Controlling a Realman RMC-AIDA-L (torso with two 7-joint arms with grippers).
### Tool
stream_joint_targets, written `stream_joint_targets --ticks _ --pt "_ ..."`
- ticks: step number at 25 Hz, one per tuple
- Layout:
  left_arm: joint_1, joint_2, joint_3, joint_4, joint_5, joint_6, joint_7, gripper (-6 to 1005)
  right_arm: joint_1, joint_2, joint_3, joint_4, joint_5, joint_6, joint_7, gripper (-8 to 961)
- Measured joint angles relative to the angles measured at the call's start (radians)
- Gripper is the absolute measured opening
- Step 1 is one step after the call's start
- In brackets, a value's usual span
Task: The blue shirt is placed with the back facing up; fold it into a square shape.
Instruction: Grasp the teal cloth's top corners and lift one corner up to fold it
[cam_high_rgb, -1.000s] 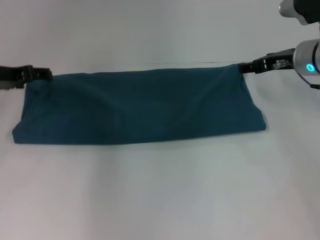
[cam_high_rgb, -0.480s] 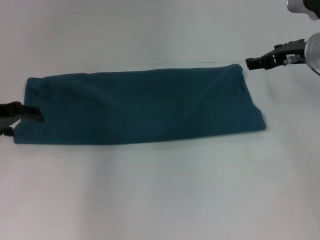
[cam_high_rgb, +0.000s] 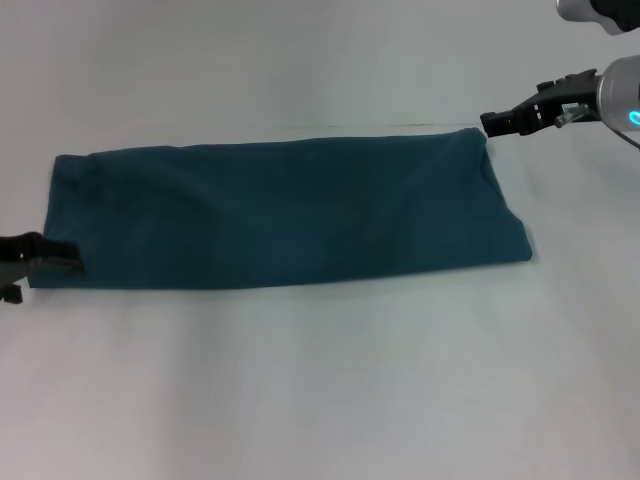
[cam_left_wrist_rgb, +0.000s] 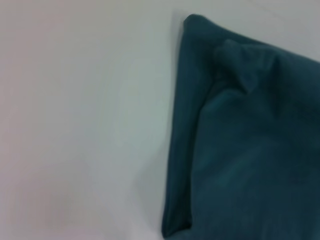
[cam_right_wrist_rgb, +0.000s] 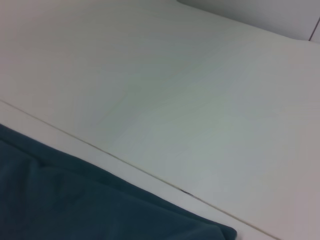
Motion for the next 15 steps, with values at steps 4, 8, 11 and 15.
stream_joint_targets --ticks 4,8,11,15 --pt "-0.002 -0.009 0.001 -0.011 0.013 -0.043 0.000 915 0.003 0.002 -0.020 0.000 -0.012 -0.002 0.007 928" --pt "-0.009 -0.010 0.001 -0.042 0.014 -0.094 0.005 908 0.003 0.002 -0.026 -0.007 -0.012 -0.010 0.010 928" --pt "-0.022 -0.010 0.001 -0.066 0.013 -0.126 0.007 902 0.003 0.003 -0.029 -0.011 -0.012 -0.020 0.010 928" --pt "-0.040 -0.007 0.002 -0.110 0.014 -0.162 0.011 895 -0.001 0.003 -0.036 -0.012 -0.012 -0.028 0.010 927"
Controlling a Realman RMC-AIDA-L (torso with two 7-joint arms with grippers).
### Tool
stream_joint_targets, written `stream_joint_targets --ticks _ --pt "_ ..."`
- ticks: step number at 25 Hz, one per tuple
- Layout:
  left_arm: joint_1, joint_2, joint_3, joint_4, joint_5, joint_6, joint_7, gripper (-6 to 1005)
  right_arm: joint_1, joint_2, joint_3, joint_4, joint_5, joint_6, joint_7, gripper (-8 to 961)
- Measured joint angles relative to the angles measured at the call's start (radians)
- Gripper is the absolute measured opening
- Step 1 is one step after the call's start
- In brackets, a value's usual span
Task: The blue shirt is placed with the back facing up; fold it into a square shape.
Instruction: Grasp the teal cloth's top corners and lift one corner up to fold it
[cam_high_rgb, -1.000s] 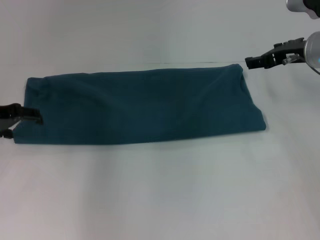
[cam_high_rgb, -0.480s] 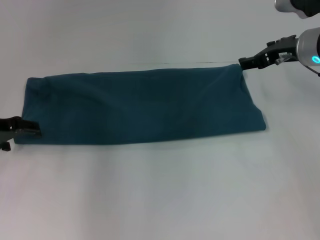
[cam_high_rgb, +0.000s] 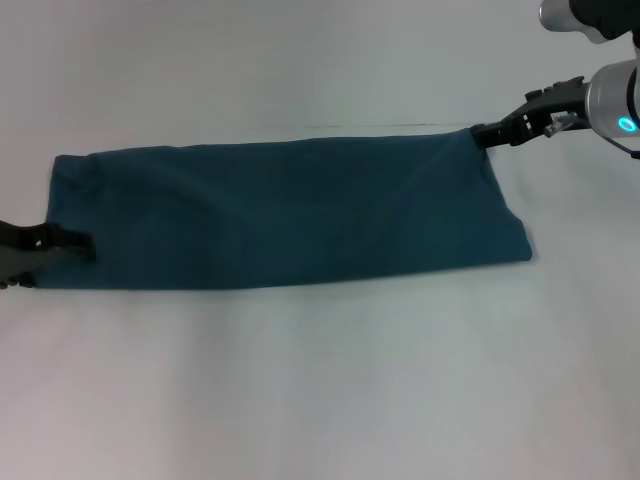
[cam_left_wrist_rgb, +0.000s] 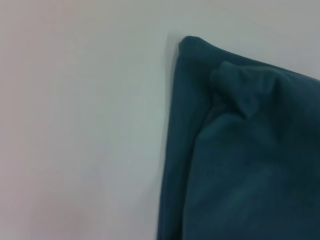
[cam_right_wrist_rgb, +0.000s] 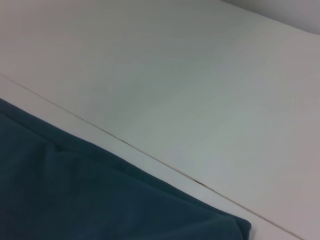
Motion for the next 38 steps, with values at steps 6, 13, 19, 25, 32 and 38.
stream_joint_targets --ticks 6,13,19,25,32,38 --pt "-0.018 0.006 0.023 -0.044 0.003 -0.031 0.010 883 -0.006 0.000 -0.004 -0.001 0.000 0.000 0.000 926" --pt "-0.017 0.000 0.027 -0.045 0.003 -0.047 0.056 799 -0.007 0.000 -0.021 -0.001 -0.001 0.000 0.000 926" --pt "-0.020 -0.003 0.058 -0.052 0.003 -0.053 0.066 550 -0.007 0.001 -0.028 -0.008 -0.001 -0.012 0.002 925" --pt "-0.019 -0.003 0.055 -0.051 -0.002 -0.065 0.097 298 -0.010 0.003 -0.025 -0.016 0.008 -0.018 0.003 924" --pt "-0.023 0.000 0.053 -0.046 -0.003 -0.067 0.130 136 -0.064 0.002 -0.023 -0.031 0.126 0.013 -0.025 900" --pt "-0.040 0.007 0.053 -0.030 -0.018 -0.051 0.168 48 -0.141 0.002 -0.020 -0.013 0.367 0.092 -0.190 776"
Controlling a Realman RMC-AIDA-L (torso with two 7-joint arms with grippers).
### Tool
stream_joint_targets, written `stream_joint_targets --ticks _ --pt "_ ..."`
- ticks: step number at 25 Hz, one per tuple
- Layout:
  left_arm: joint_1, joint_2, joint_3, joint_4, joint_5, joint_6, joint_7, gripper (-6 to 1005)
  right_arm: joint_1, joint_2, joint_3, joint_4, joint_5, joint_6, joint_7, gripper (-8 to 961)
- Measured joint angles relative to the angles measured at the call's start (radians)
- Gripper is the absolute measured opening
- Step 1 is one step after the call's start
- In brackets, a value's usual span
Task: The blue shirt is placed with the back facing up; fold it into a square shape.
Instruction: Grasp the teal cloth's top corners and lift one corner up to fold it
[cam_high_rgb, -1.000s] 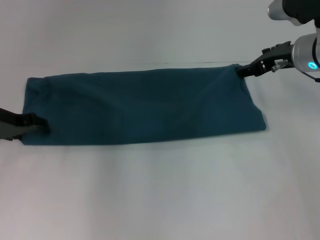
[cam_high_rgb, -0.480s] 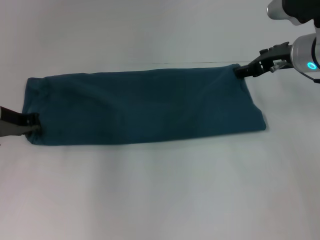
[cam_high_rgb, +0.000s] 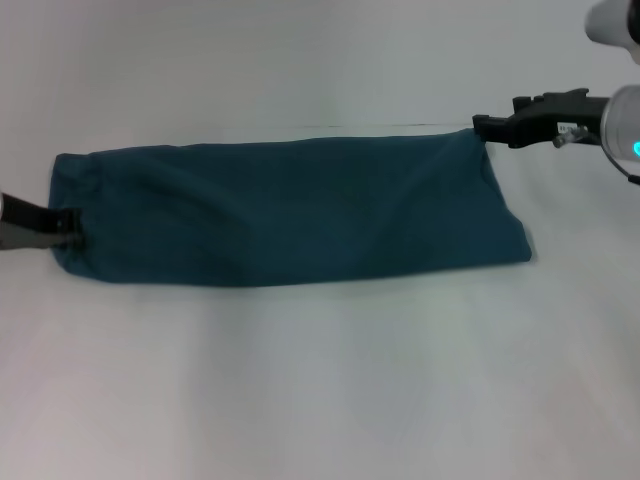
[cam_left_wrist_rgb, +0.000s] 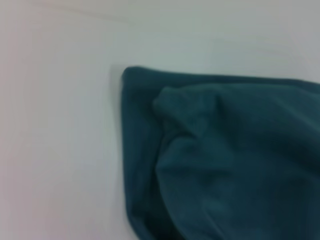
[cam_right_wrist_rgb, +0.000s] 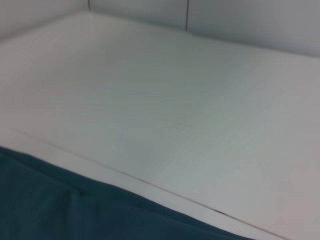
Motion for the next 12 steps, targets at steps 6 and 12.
stream_joint_targets --ticks 6,12 --pt "-0.042 0.021 -0.002 0.023 -0.029 0.067 0.025 49 -0.051 0.003 -0.003 0.168 0.448 0.082 -0.416 536" --pt "-0.078 0.047 -0.011 0.109 -0.104 0.166 0.027 48 -0.036 0.004 -0.004 0.422 0.905 0.070 -0.941 415"
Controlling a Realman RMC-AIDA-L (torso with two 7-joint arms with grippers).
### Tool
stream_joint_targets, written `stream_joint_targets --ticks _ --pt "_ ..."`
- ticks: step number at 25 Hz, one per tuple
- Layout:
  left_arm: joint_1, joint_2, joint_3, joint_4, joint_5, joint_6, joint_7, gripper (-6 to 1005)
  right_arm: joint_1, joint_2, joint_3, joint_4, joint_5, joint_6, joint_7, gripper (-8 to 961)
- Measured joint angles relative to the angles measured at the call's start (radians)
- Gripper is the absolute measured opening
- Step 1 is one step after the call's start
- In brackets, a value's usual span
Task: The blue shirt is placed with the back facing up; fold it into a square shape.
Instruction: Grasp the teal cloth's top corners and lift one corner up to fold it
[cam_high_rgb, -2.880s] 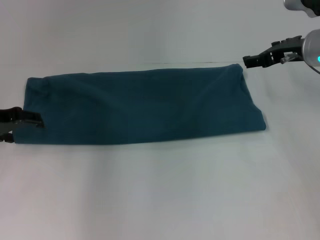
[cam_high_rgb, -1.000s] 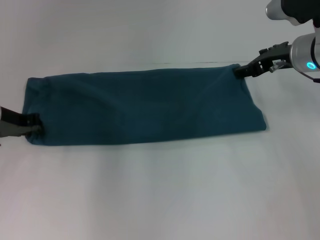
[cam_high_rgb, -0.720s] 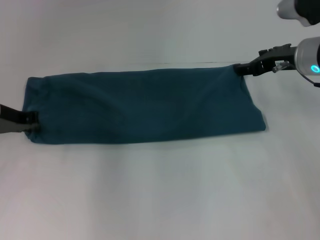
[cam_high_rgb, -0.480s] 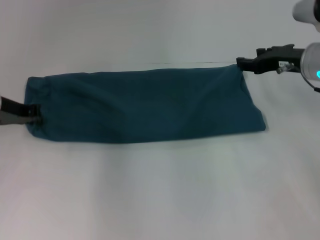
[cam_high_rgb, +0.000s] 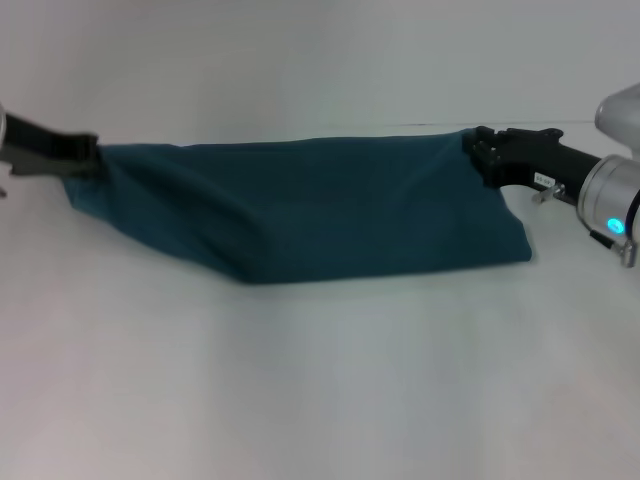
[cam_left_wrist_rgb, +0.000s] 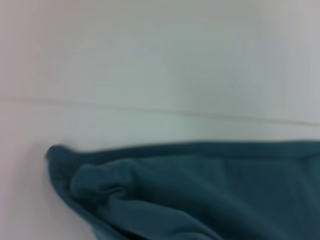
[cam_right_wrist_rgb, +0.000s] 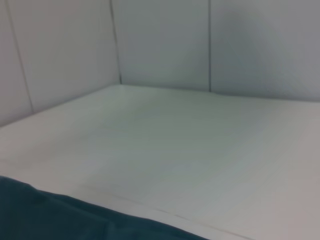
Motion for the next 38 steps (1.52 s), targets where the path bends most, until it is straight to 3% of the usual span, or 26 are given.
stream_joint_targets --ticks 3,6,11,18,27,31,38 --pt "-0.014 0.015 -0.001 0.028 -0.052 0.043 0.001 46 0.026 0.002 -0.003 0.101 0.130 -0.035 -0.161 355" --pt "-0.029 0.027 -0.001 0.054 -0.090 0.084 0.002 45 0.070 0.005 -0.005 0.188 0.197 -0.056 -0.269 120" --pt "-0.037 0.034 -0.001 0.124 -0.161 0.156 0.013 45 0.172 0.010 -0.008 0.322 0.212 -0.080 -0.351 1" --pt "-0.045 0.059 -0.001 0.149 -0.282 0.245 0.040 44 0.251 0.017 -0.041 0.375 0.214 -0.069 -0.351 1" --pt "-0.060 0.075 -0.001 0.171 -0.380 0.333 0.069 45 0.357 0.025 -0.116 0.457 0.208 -0.024 -0.347 1" --pt "-0.072 0.082 -0.001 0.168 -0.382 0.347 0.079 46 0.406 0.025 -0.221 0.486 0.197 -0.051 -0.320 1" --pt "-0.072 0.082 -0.001 0.163 -0.382 0.360 0.094 44 0.411 0.025 -0.429 0.423 0.191 -0.123 -0.159 1"
